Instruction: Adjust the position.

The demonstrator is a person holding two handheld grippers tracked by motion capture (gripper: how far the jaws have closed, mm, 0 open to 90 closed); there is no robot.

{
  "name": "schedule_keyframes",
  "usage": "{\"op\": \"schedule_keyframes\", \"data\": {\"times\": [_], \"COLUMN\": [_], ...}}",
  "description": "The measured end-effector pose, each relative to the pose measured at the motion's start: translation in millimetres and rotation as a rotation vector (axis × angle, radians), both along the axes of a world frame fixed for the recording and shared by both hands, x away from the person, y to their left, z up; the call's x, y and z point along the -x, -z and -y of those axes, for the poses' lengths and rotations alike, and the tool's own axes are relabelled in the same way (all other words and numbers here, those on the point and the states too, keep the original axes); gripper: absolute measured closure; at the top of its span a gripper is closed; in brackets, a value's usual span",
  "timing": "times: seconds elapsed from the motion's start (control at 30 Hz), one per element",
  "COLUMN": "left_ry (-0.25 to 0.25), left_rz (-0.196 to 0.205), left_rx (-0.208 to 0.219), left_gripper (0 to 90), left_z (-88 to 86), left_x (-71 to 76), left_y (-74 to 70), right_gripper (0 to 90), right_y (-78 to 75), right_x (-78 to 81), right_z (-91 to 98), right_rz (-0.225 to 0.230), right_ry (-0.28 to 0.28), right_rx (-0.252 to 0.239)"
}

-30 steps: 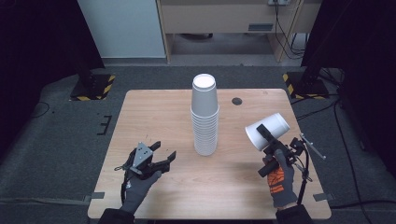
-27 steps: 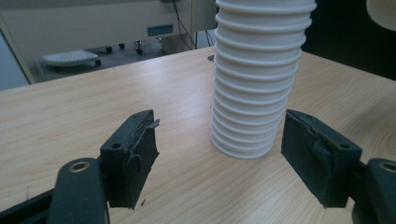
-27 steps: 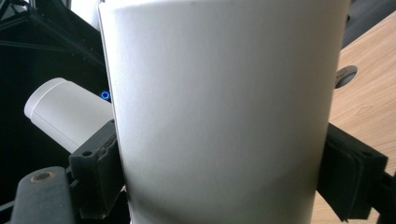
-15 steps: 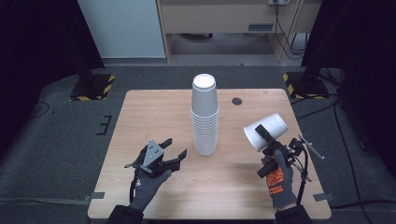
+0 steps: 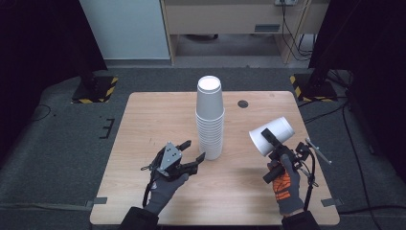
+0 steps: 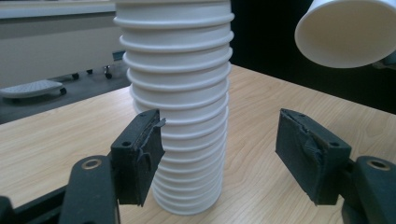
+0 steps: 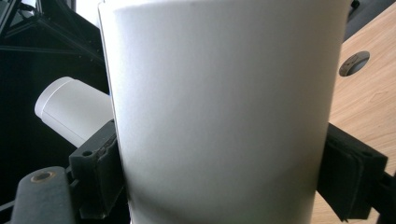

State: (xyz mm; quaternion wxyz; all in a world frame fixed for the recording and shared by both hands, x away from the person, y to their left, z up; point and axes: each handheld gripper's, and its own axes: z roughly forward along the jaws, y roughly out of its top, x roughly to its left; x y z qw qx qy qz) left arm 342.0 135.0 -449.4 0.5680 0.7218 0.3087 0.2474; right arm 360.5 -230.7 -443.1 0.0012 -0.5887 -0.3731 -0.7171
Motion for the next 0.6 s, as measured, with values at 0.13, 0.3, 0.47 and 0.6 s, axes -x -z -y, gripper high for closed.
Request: {"op": "schedule_keyframes", "data": {"times": [0.13,0.3,0.47,0.6], "left_ry": [0.011,0.026,0.045,0.063], "left_rz": [0.006,0.013,0.026,0.032], "left_rx": [-0.001,0.004,0.013,0.018], "left_gripper": [31.6,32.1,33.3,33.7], "left_z": [6.2,15.5,25.9,35.7], "left_x": [-0.4,-2.0,-2.6,-3.3], "left_y": [-0.7,-2.3,-5.5,-7.2], "right_gripper": [15.3,15.3,15.4,15.4], "right_y": [-0.5,0.1,0.9,1.5], "right_x": [0.3,0.2,0.7,1.1], "right_z": [0.2,-0.6,-1.0,-0.5], "right_rz": [0.0,-0.002,-0.006,-0.005], "right_ry": [-0.005,-0.009,-0.012,-0.01], "right_rx": [-0.006,-0.01,-0.006,-0.006]}}
